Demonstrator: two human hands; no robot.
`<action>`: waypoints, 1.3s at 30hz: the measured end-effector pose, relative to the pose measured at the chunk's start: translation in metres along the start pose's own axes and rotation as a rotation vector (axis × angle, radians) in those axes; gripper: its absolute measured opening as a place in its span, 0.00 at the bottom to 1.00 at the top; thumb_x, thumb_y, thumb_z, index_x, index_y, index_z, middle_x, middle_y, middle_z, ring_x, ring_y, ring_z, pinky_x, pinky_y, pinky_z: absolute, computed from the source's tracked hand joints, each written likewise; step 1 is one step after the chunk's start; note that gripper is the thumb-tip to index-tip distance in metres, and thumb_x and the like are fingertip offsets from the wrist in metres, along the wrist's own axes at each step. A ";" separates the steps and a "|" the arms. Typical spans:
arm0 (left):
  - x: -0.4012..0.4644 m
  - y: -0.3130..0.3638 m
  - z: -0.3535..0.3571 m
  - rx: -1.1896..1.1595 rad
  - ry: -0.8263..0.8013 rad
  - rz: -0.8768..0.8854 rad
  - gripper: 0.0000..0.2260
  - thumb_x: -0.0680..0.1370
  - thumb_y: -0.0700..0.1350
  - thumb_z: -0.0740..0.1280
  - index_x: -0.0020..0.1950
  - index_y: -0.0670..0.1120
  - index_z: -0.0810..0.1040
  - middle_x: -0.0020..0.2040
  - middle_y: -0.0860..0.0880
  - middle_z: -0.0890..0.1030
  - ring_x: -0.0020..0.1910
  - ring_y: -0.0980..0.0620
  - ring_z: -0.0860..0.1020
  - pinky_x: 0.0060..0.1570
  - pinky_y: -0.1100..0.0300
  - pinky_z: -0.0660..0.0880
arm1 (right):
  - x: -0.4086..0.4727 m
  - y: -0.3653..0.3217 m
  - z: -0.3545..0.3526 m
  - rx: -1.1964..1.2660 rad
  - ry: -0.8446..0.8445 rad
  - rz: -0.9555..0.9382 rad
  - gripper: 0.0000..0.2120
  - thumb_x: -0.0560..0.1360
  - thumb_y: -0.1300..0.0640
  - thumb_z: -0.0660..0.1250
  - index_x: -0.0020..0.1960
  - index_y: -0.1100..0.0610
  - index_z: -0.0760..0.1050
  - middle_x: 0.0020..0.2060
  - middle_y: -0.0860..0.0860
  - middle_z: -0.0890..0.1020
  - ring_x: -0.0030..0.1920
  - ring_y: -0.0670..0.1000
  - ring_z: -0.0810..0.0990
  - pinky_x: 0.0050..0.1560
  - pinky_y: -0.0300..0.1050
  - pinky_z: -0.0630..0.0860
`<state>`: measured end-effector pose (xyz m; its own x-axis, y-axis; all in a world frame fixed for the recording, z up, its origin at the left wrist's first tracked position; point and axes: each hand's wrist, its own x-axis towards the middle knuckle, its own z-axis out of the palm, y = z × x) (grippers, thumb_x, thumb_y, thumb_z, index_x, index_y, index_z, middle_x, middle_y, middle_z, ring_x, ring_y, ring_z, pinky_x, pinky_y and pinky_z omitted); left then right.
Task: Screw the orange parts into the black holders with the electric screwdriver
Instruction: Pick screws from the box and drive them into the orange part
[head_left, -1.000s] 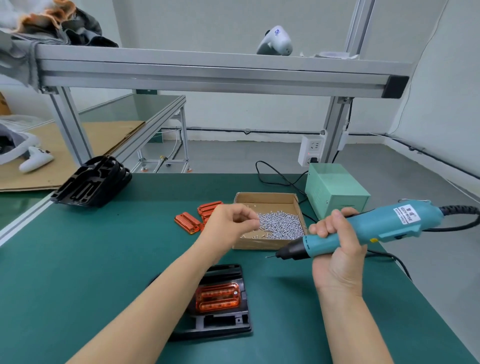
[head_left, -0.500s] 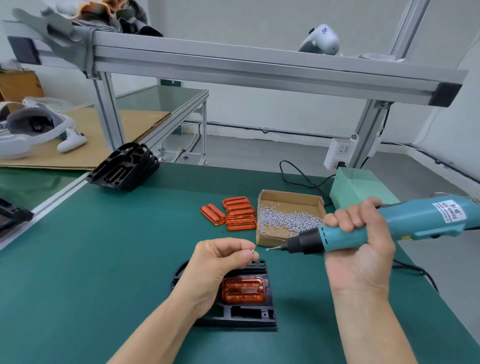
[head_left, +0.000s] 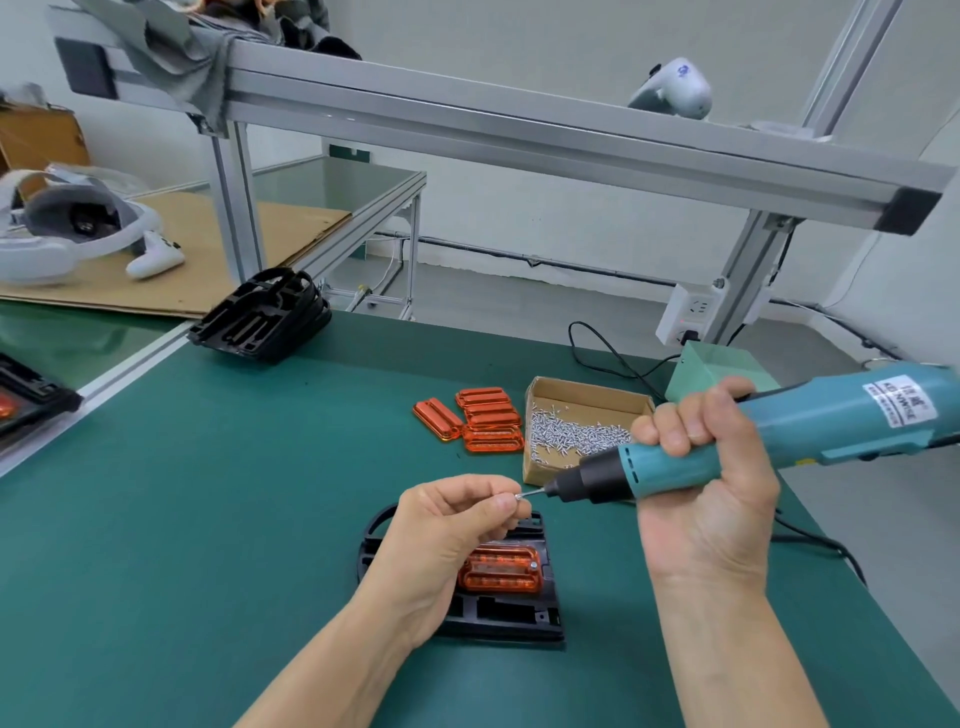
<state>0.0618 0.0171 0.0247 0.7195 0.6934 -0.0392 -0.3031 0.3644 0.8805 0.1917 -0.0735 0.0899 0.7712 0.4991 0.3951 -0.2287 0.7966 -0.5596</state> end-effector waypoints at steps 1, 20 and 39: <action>0.000 0.000 0.000 -0.008 -0.001 -0.001 0.06 0.64 0.40 0.73 0.39 0.43 0.85 0.38 0.42 0.84 0.38 0.51 0.81 0.42 0.63 0.77 | 0.000 0.000 0.001 -0.004 -0.004 -0.002 0.08 0.72 0.62 0.63 0.43 0.50 0.71 0.27 0.44 0.68 0.26 0.43 0.67 0.34 0.37 0.71; 0.002 0.009 -0.003 0.343 -0.070 0.102 0.10 0.72 0.34 0.71 0.38 0.48 0.85 0.39 0.43 0.85 0.41 0.50 0.83 0.43 0.63 0.77 | -0.002 0.008 -0.002 -0.025 -0.002 -0.019 0.08 0.72 0.63 0.61 0.44 0.50 0.70 0.27 0.44 0.67 0.26 0.43 0.67 0.33 0.37 0.70; 0.001 0.002 -0.012 0.385 -0.019 0.128 0.08 0.71 0.37 0.73 0.40 0.50 0.86 0.40 0.45 0.85 0.43 0.47 0.84 0.47 0.55 0.79 | -0.004 0.019 -0.007 -0.036 0.049 -0.010 0.11 0.73 0.66 0.61 0.41 0.50 0.72 0.27 0.44 0.68 0.26 0.44 0.67 0.33 0.38 0.71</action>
<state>0.0550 0.0261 0.0205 0.7038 0.7048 0.0883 -0.1376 0.0133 0.9904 0.1889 -0.0625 0.0723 0.8017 0.4732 0.3652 -0.2003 0.7883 -0.5818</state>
